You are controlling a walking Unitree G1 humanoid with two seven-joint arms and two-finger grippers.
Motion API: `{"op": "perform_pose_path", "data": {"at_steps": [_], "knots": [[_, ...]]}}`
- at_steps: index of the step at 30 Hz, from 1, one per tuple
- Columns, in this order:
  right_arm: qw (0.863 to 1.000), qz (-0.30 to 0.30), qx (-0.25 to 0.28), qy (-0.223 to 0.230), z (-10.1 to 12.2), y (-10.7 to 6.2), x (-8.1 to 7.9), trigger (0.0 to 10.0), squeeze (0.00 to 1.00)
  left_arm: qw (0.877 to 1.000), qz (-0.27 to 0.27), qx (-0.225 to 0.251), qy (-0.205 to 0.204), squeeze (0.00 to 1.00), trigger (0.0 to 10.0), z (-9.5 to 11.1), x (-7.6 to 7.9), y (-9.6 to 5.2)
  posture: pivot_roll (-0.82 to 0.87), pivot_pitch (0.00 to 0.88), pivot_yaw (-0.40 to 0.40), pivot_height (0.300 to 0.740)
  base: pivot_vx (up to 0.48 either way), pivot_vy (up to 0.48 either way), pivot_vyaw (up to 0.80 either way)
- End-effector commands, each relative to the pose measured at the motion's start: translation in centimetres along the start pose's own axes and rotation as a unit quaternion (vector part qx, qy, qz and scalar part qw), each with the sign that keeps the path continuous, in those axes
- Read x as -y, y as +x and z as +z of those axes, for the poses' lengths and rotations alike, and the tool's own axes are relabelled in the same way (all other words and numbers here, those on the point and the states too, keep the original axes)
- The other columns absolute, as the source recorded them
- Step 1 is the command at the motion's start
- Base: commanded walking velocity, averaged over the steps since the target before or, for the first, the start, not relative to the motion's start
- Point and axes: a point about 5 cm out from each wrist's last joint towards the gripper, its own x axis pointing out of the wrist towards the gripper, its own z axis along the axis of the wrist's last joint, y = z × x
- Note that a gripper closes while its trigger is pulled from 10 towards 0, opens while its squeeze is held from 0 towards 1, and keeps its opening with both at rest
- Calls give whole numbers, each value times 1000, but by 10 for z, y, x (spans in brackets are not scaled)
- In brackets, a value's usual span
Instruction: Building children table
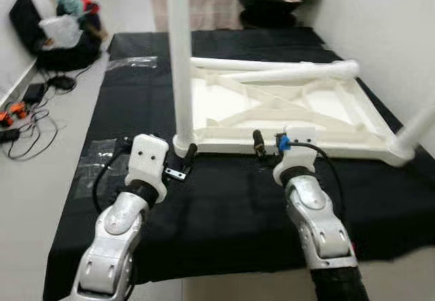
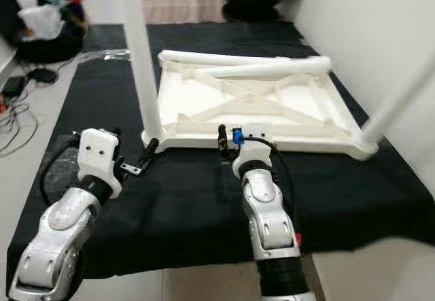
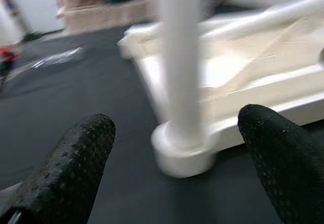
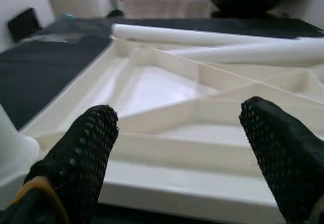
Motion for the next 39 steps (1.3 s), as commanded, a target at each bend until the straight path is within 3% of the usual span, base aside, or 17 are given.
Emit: {"op": "perform_pose_path", "data": {"at_steps": [1, 6, 11, 16, 19, 22, 23, 25, 26, 27, 28, 31, 32, 34, 39], "knots": [[1000, -23, -9, -5, -5, -2, 15, 10000, 0, 1000, -12, 1, -8, 0, 10000, 2, 8, 0, 90, 83, -71, 740, 0, 0, 0], [999, -35, -8, -7, -7, -2, 19, 10000, 0, 999, -40, 14, 4, 0, 10000, 6, 16, 0, 90, 82, -70, 740, 0, 0, 0], [999, -50, -7, -4, -9, -4, 25, 10000, 0, 996, -79, 30, -17, 0, 10000, 15, 30, -3, 91, 83, -68, 740, 0, 0, 0], [999, -33, -8, 24, -13, -6, 30, 10000, 0, 989, -139, 37, -42, 0, 10000, 21, 35, -12, 93, 87, -70, 740, 0, 0, 0], [999, -20, -11, 30, -18, -7, 44, 10000, 0, 980, -194, 28, -42, 0, 10000, 23, 29, -26, 95, 87, -70, 740, 0, 0, 0], [999, -43, -32, 3, -26, -7, 65, 10000, 0, 980, -198, -10, -26, 0, 10000, 9, 9, -38, 99, 87, -71, 740, 0, 0, 0], [999, -43, -32, 3, -26, -7, 65, 10000, 0, 980, -198, -10, -26, 0, 10000, 9, 9, -38, 99, 87, -71, 740, 0, 0, 0], [996, -69, -58, -19, -32, -8, 78, 10000, 0, 988, -152, -39, 2, 0, 10000, -3, -16, -42, 99, 87, -69, 740, 0, 0, 0], [996, -69, -58, -19, -32, -8, 78, 10000, 0, 988, -152, -39, 2, 0, 10000, -3, -16, -42, 99, 87, -69, 740, 0, 0, 0], [993, -74, -83, -38, -38, -9, 84, 10000, 0, 991, -115, -57, 26, 0, 10000, -12, -32, -44, 98, 84, -69, 740, 0, 0, 0], [993, -74, -83, -38, -38, -9, 84, 10000, 0, 991, -115, -57, 26, 0, 10000, -12, -32, -44, 98, 84, -69, 740, 0, 0, 0], [987, -80, -129, -47, -51, -13, 90, 10000, 0, 993, -30, -85, 72, 0, 10000, -23, -66, -47, 90, 79, -68, 740, 0, 0, 0], [987, -80, -129, -47, -51, -13, 90, 10000, 0, 993, -30, -85, 72, 0, 10000, -23, -66, -47, 90, 79, -68, 740, 0, 0, 0], [981, -82, -168, -54, -60, -16, 89, 10000, 0, 991, 14, -94, 96, 0, 10000, -23, -86, -48, 92, 77, -68, 740, 0, 0, 0], [975, -101, -187, -63, -61, -12, 91, 10000, 0, 988, 25, -93, 119, 0, 10000, -17, -98, -43, 92, 84, -73, 740, 0, 0, 0]]}}
